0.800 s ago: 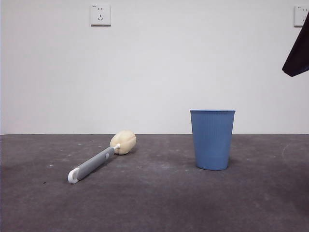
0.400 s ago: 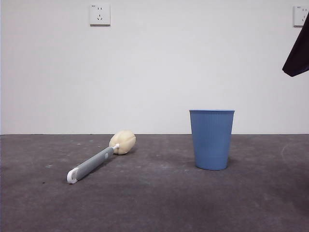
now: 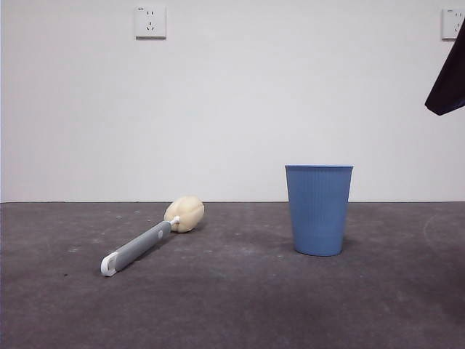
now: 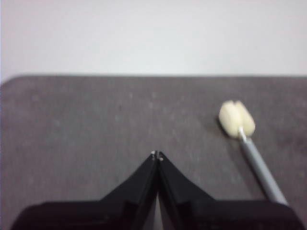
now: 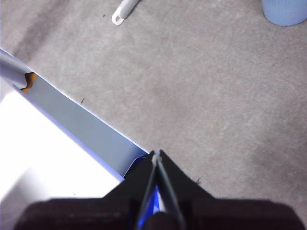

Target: Pick up the cup brush,pick up the cup,insert the brush into the cup,clean the cup,put the cup brush back,put the cup back to the fixed position on the table

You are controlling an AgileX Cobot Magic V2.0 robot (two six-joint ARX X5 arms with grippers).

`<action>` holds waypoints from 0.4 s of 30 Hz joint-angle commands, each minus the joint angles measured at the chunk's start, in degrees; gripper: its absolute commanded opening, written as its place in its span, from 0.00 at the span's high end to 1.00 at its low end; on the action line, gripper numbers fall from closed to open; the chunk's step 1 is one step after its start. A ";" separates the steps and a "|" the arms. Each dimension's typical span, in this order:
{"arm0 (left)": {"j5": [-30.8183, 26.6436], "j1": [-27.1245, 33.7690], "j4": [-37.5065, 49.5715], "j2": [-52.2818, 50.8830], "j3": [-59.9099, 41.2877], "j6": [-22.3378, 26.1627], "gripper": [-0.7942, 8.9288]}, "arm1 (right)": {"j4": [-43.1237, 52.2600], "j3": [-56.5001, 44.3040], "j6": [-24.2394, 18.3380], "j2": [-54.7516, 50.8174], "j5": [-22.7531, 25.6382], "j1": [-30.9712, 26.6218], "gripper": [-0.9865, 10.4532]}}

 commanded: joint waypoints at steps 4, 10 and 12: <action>0.20 0.13 -4.09 0.09 -0.68 -1.33 0.92 | 0.26 0.20 0.35 -0.04 0.15 0.09 0.91; 0.15 0.15 -4.17 0.09 -0.68 -1.31 0.92 | 0.20 0.20 0.35 -0.04 0.15 0.07 0.91; 0.15 0.13 -4.17 0.09 -0.68 -1.31 0.92 | 0.20 0.20 0.33 -0.04 0.17 0.07 0.91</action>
